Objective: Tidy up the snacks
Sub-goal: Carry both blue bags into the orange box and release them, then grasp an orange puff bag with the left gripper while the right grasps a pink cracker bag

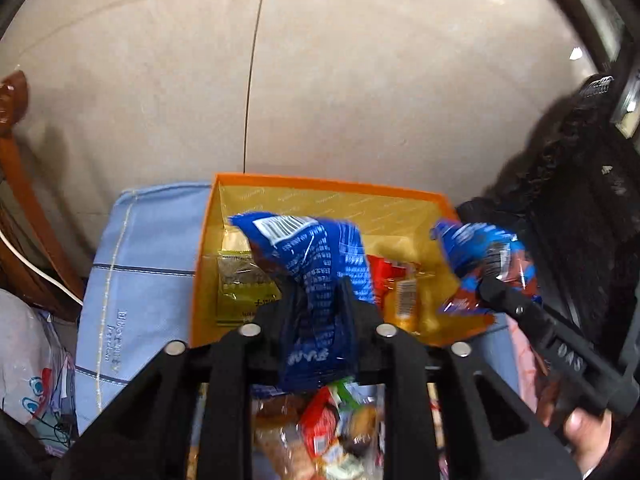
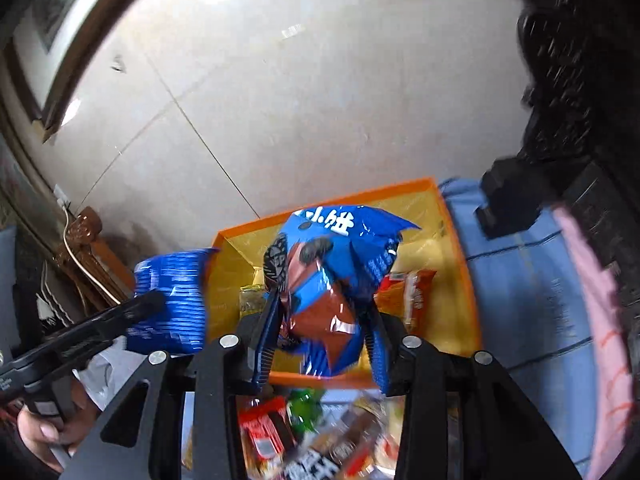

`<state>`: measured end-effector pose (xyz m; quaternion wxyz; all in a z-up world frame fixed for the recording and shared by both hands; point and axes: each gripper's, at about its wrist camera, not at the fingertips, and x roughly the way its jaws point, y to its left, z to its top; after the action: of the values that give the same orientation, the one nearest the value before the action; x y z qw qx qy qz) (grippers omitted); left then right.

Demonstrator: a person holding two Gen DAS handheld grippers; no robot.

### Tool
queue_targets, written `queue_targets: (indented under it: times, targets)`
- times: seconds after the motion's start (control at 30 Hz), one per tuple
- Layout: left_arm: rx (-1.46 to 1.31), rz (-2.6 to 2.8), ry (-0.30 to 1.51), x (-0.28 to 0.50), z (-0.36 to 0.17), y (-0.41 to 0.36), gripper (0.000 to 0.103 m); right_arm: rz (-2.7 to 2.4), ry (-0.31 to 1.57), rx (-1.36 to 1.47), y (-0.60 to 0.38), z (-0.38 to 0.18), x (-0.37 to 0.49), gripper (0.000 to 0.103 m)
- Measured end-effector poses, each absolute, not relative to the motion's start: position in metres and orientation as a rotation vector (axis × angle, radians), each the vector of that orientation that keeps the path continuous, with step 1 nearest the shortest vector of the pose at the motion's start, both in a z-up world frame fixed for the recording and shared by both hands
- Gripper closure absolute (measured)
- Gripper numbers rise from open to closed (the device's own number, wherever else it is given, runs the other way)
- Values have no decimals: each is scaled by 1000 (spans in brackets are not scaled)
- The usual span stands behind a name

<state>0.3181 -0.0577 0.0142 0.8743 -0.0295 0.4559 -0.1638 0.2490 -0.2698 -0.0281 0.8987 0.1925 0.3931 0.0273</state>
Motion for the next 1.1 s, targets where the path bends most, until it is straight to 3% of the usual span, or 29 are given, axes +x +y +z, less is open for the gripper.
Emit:
queue_targets:
  times: [0.03,0.1,0.17,0.43,0.77,1.0,1.07,1.1]
  targets:
    - [-63,-322,969,323,8,-61,35,16,819,385,-269,-31,248,37]
    - [-72,-290,946,319,6,-59,8,-8,784,384,-272,-34,238,27]
    - [-64,-273,876,305,7,-53,8,-2,777,384,-276,-37,223,25]
    - [24,-217,949,254,-14,-9,8,-48,865,455,-294,-61,149,13]
    - [39,-103,1133,189,-83,61,7,-100,1000,498,-297,-93,62,11]
    - [101,-76,1215,175,-136,61,8,-132,1020,499,-295,-96,30,11]
    - [130,-74,1232,176,-146,56,20,-151,1032,490,-295,-97,24,10]
    - [148,-63,1258,178,-152,54,39,-160,1038,487,-295,-99,22,10]
